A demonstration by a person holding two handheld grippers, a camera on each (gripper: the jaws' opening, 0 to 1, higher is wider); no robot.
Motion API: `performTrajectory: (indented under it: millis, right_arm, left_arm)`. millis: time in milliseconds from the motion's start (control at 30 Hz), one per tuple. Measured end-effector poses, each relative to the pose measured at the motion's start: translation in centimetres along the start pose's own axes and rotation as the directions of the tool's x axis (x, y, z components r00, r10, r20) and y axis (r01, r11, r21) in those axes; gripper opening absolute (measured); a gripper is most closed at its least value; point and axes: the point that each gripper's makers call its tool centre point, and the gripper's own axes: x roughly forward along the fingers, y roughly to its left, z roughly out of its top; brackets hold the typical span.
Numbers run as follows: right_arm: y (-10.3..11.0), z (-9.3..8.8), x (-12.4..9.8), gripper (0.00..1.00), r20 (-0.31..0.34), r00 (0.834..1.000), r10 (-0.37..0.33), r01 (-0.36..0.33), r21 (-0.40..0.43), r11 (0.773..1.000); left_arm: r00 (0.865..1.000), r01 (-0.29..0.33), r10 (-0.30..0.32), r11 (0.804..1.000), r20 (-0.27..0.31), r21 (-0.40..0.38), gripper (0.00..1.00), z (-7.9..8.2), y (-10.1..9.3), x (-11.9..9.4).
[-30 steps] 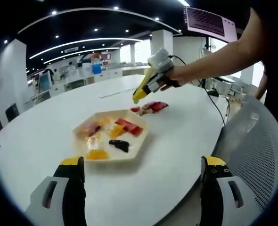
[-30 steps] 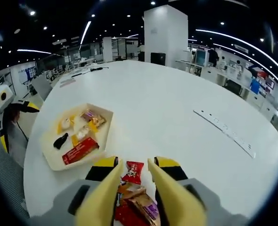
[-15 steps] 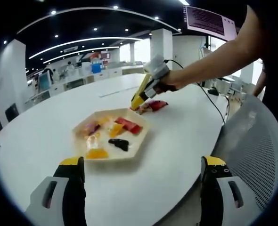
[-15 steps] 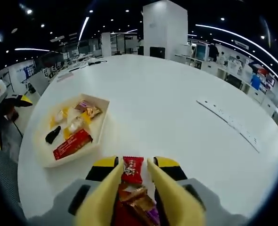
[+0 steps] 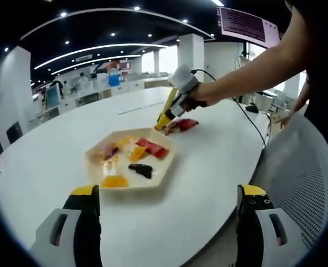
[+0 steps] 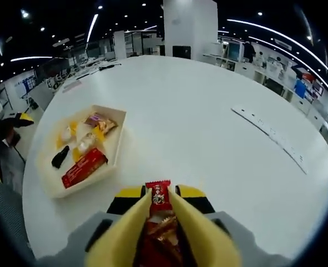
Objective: Place the target food into the container with the food tongs after gripping and lifting it, then release it inside without dropping or visibly crushing the food.
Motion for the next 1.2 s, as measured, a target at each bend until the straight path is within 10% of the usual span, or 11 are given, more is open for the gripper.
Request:
performTrajectory:
  millis: [1200]
  right_arm:
    - [-0.6,4.1,-4.5,0.21,0.06,0.998,-0.009,0.009,0.011,1.0]
  left_arm:
    - [0.999,0.0,0.001,1.0,0.052,-0.026,1.0,0.9,0.1,-0.2]
